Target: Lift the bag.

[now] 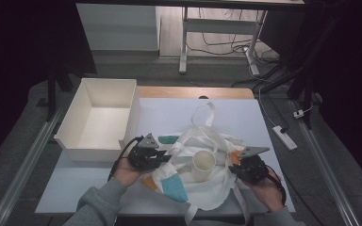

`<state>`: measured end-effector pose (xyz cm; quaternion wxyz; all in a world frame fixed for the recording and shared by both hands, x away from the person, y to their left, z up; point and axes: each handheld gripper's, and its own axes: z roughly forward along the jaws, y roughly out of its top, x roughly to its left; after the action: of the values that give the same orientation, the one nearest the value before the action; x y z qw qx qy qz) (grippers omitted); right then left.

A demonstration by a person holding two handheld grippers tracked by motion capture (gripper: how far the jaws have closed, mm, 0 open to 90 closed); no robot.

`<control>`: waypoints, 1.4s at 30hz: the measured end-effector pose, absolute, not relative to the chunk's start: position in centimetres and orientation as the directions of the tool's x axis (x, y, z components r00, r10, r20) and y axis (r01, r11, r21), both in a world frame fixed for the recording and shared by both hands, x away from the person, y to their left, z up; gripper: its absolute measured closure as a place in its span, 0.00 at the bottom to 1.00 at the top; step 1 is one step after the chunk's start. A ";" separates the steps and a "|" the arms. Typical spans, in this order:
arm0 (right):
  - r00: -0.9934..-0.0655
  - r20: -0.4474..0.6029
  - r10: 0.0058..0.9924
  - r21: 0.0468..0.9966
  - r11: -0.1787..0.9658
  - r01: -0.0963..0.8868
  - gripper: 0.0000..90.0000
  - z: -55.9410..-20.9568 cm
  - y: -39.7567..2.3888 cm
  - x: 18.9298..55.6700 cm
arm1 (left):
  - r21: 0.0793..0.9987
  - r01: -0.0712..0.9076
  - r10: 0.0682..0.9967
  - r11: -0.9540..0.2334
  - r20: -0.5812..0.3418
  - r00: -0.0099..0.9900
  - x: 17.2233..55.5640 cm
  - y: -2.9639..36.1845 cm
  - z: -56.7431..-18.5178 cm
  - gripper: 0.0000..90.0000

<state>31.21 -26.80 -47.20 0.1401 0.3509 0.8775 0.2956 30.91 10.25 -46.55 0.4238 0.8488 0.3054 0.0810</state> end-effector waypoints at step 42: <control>-0.662 -0.006 0.749 0.960 0.191 0.207 0.97 -33.7 -29.6 31.1 | 0.940 0.316 0.630 -0.126 -0.171 0.758 33.3 16.6 -36.9 0.88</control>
<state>31.09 -29.58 -33.74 0.2484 0.3272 0.7306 0.5454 33.28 16.57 -36.89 0.5782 0.7379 0.3207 0.1355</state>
